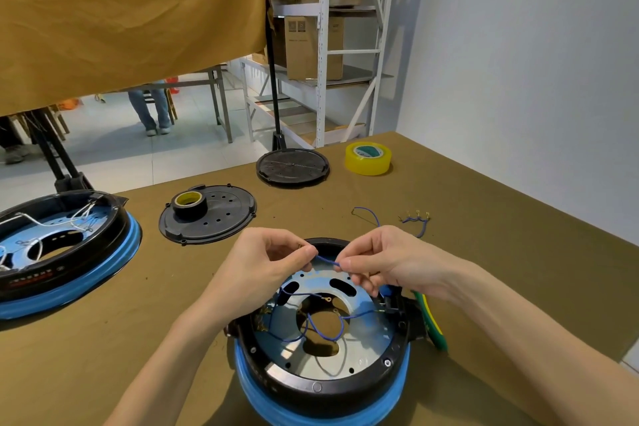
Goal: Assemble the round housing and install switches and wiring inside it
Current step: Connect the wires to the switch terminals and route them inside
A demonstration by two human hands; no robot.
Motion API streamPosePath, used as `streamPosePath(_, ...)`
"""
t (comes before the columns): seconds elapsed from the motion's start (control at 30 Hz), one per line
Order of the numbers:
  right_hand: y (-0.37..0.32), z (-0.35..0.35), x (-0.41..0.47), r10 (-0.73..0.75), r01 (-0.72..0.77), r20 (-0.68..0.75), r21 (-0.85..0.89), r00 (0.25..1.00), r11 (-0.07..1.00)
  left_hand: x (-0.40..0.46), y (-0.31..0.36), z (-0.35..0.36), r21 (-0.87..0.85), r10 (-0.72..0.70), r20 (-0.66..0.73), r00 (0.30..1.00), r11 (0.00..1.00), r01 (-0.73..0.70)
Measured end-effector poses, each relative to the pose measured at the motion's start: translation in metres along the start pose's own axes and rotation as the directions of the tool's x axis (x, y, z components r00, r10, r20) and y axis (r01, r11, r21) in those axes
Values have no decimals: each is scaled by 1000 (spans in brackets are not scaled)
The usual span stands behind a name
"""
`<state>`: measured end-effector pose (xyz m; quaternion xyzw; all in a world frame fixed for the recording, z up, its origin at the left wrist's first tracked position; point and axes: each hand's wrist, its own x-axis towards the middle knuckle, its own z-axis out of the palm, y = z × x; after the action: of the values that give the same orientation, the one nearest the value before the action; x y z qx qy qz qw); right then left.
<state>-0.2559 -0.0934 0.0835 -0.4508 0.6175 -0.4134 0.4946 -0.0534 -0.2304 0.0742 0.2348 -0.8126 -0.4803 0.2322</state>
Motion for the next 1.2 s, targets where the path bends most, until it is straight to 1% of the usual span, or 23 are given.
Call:
streamPosePath(0.07,-2,-3,-1,-6,4,-34,-44,999,999,0,0,-1,5,-27,19,999,1000,27)
streamPosePath(0.13,-3,-5,-2,-18,17,-21,-74,1000,997,0,1,-3,12,-47,47,998,999,46)
streamPosePath(0.23,-4,-6,-2,-31,30,-8,-69,999,997,0,2,-4,2,-86,83,993,996,86)
streamPosePath(0.3,-3,-6,-2,-30,30,4,-37,1000,999,-1,3,-5,-24,-110,90,990,993,113)
streamPosePath(0.43,-3,-5,-1,-22,16,57,107,998,994,-1,6,-7,-122,-184,136,973,972,200)
streamPosePath(0.5,-2,-4,-2,-20,15,42,110,999,994,0,6,-7,-168,-234,172,957,950,262)
streamPosePath(0.6,-2,-3,-4,-49,48,26,29,998,998,-1,3,-9,-187,-279,208,937,929,318)
streamPosePath(0.7,0,2,-3,-101,105,57,-76,993,992,-1,0,-7,-143,-304,172,937,933,329)
streamPosePath(0.8,5,10,-1,-185,185,20,-185,983,965,-1,-2,-7,-129,-315,165,935,933,337)
streamPosePath(0.9,8,11,-2,-226,223,-9,-124,974,967,0,-2,-10,-162,-334,192,923,916,366)
streamPosePath(0.97,7,9,-1,-245,240,-34,-124,969,963,1,-2,-9,-194,-337,169,926,910,366)
streamPosePath(1.0,6,10,-1,-254,243,-48,-163,966,956,1,-2,-8,-194,-336,147,930,912,361)
streamPosePath(1.07,5,16,1,-278,244,-74,-304,958,921,2,-3,-5,-198,-329,140,934,915,352)
streamPosePath(1.13,6,27,4,-325,264,-89,-405,942,876,1,-1,-4,-186,-314,191,930,919,349)
streamPosePath(1.2,9,37,9,-391,298,-112,-470,914,831,0,0,-7,-117,-303,218,928,936,333)
